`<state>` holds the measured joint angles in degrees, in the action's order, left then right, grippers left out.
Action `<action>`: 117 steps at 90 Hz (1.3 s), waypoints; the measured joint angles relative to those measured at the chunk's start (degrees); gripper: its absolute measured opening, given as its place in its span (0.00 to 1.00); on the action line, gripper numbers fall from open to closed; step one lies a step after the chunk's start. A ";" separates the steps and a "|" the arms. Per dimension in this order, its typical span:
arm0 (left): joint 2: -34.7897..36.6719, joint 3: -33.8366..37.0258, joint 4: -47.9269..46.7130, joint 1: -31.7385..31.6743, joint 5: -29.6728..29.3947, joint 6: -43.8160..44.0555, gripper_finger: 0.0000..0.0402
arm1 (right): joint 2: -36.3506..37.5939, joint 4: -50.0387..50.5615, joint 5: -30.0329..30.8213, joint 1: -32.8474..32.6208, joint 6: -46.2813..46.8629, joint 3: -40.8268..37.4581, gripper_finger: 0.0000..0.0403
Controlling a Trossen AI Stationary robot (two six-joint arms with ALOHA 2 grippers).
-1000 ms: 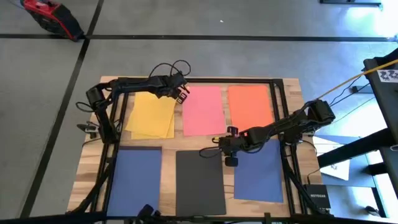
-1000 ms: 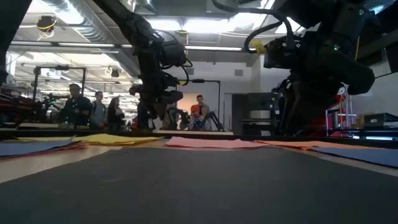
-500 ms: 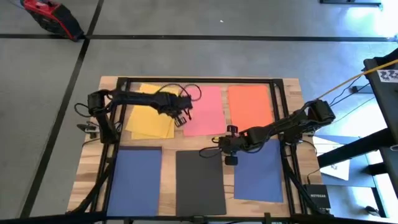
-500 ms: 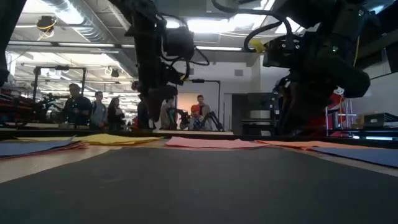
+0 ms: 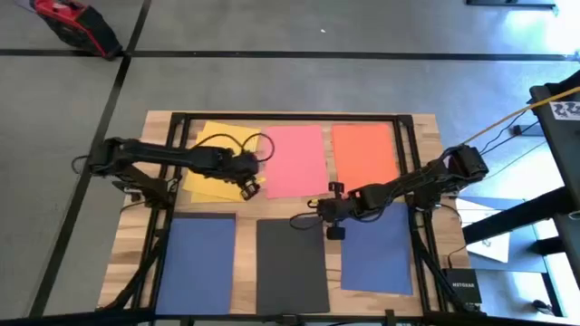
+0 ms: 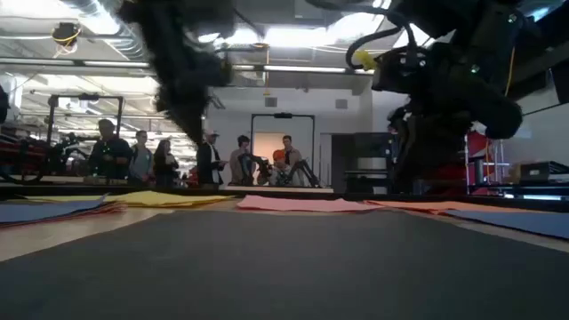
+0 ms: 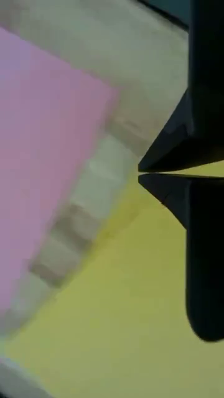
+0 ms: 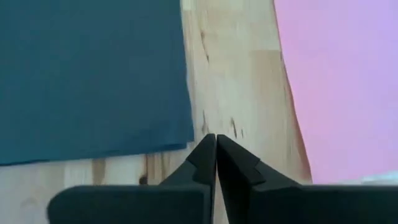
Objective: Organize paper
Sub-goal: Stack the yellow paper on the top of the yellow paper
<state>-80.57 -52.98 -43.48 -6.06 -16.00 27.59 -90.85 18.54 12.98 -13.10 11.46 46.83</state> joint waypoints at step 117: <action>7.82 20.22 3.18 13.42 2.73 26.04 0.00 | -37.13 -17.60 -17.24 14.98 -3.35 37.88 0.00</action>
<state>-72.75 -32.76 -40.30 7.36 -13.28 53.63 -127.98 0.94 -4.27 1.87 8.12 84.71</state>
